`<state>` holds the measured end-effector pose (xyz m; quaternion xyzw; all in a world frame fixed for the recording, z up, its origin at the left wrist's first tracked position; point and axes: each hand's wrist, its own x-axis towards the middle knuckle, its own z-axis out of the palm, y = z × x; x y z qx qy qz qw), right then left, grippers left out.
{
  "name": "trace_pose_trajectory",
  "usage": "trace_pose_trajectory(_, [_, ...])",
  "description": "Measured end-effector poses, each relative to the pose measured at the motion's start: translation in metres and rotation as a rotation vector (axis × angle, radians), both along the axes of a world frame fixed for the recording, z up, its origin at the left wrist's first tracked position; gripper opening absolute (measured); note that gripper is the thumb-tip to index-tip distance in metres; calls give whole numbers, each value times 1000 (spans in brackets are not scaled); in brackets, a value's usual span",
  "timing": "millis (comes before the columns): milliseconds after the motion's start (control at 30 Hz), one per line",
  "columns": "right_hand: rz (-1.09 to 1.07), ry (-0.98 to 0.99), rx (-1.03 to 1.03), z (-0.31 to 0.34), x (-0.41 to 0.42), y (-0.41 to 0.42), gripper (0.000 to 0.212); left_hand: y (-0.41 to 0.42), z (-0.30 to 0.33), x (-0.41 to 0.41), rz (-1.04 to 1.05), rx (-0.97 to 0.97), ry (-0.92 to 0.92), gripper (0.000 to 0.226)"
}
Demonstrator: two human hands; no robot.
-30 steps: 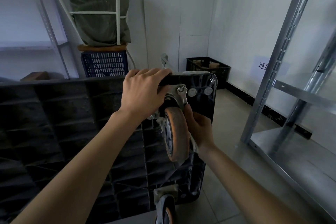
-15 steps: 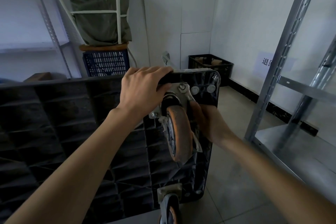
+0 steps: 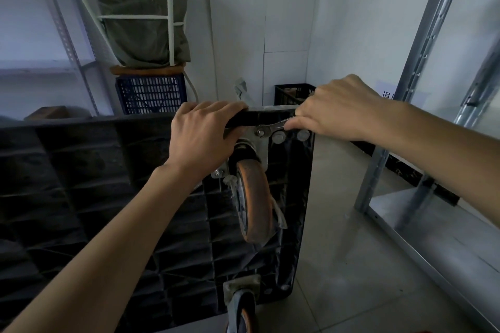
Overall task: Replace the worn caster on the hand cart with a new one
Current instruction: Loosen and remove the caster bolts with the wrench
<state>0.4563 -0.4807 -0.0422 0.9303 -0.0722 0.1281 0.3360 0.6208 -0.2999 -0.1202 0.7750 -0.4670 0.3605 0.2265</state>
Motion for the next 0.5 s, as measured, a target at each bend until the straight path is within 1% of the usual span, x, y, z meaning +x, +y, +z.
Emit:
trace_pose_trajectory(100, [22,-27,-15,-2,0,-4,61,0,0,0,-5,-3,-1,38])
trace_pose_trajectory(167, [20,-53,46,-3,-4,-7,59,0,0,0,-8,-9,-5,38])
trace_pose_trajectory(200, [20,-80,117,-6,-8,-9,58,0,0,0,-8,-12,-9,38])
trace_pose_trajectory(233, [20,-121,214,-10,-12,-10,56,0,-1,0,-9,-14,-11,38])
trace_pose_trajectory(300, [32,-234,472,-31,-20,-17,52,0,-1,0,-9,-17,-8,38])
trace_pose_trajectory(400, [131,-342,979,-76,-26,-17,40,-1,-1,-1,-9,-25,-5,38])
trace_pose_trajectory(433, [173,-356,1112,-92,-25,-14,34,-1,-1,-1,-11,-27,-5,38])
trace_pose_trajectory(500, [215,-406,1288,-120,-19,-2,28,-1,-1,-1,-13,-24,-3,38])
